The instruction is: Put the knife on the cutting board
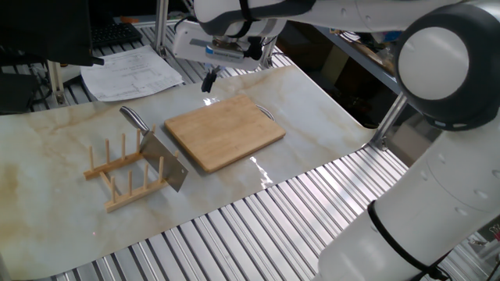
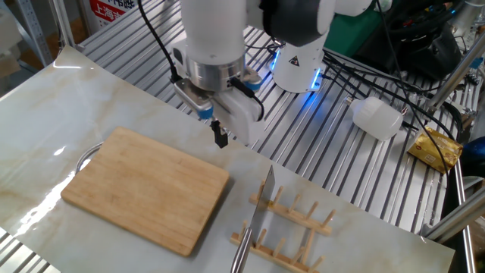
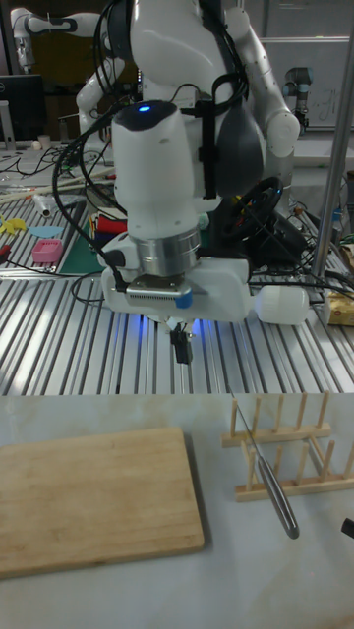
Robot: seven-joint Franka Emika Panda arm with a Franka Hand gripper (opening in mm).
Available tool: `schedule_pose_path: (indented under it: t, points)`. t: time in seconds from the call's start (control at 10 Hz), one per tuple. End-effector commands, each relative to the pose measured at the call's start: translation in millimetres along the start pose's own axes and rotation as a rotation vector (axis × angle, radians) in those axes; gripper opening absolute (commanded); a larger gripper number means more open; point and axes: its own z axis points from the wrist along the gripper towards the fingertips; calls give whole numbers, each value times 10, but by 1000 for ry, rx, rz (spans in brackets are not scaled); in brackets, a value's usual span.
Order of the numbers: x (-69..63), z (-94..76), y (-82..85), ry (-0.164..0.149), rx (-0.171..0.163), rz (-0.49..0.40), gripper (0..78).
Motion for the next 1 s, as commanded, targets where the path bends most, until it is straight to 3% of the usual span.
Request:
schedule_pose_path:
  t: [0.1, 0.5, 1.0]
  points:
    - [-5, -12, 2, 25, -58, 21, 0]
    - [11, 103, 76, 22, -46, -15, 0]
    - [10, 569, 425, -6, -40, 9, 0]
